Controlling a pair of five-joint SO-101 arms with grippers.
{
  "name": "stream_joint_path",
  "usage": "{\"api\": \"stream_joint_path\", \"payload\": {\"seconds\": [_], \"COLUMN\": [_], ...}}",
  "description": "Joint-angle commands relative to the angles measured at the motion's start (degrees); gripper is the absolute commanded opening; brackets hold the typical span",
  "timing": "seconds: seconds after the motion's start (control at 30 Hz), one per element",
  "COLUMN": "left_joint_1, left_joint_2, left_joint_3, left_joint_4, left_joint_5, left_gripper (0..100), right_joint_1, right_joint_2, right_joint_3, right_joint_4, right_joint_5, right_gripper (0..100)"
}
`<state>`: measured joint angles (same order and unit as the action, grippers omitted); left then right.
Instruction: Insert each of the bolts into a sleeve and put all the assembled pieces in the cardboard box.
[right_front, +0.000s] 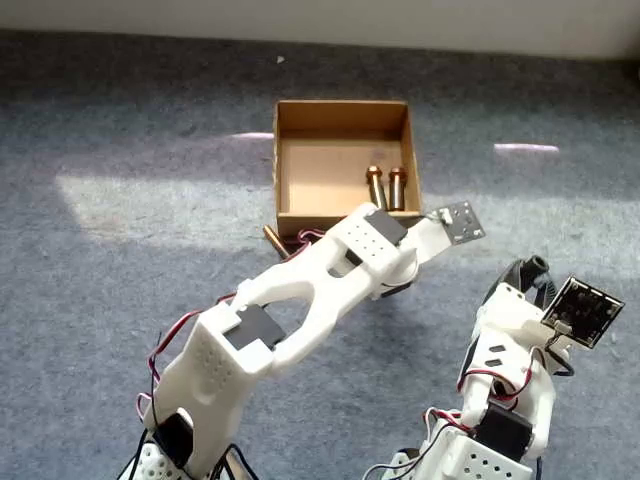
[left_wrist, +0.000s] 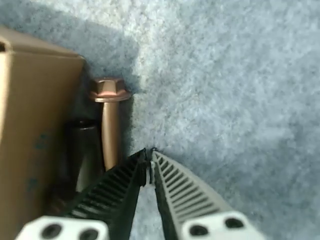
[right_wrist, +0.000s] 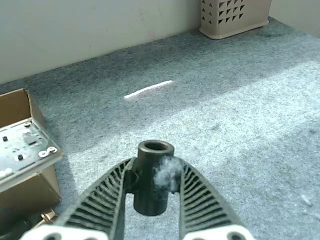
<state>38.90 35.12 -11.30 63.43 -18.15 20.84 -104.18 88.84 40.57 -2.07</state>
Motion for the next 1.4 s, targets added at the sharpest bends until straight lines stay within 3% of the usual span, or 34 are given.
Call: {"api": "stream_joint_path", "payload": {"seconds": [0.0, 0.43, 0.63, 0.9, 1.03, 1.37], "left_joint_1": [-0.75, -0.92, -0.92, -1.01, -1.01, -2.42], "left_joint_2": [-0.57, -0.84, -7.78, -13.93, -12.97, -7.6], "left_joint_3": [-2.24, -1.98, 2.77, 15.08, 15.16, 9.19], "left_joint_4": [0.88, 1.14, 0.53, -16.97, -18.55, -21.71], "left_joint_5": [-0.79, -0.35, 3.78, 3.6, 3.87, 3.87], "left_gripper": [4, 1, 1, 3, 15, 16], "right_joint_1": [0.22, 0.22, 0.22, 0.22, 0.13, 0.13], "right_joint_2": [-1.01, -1.01, -1.01, -1.01, -1.01, -1.01], "right_joint_3": [-0.57, -0.57, -0.57, -0.57, -0.57, -0.57], "right_joint_4": [-1.54, -1.54, -1.54, -1.54, -1.54, -1.54], "right_joint_5": [-0.35, -0.35, -0.35, -0.35, -0.35, -0.35], "right_gripper": [0.5, 0.5, 0.5, 0.5, 0.5, 0.5]}}
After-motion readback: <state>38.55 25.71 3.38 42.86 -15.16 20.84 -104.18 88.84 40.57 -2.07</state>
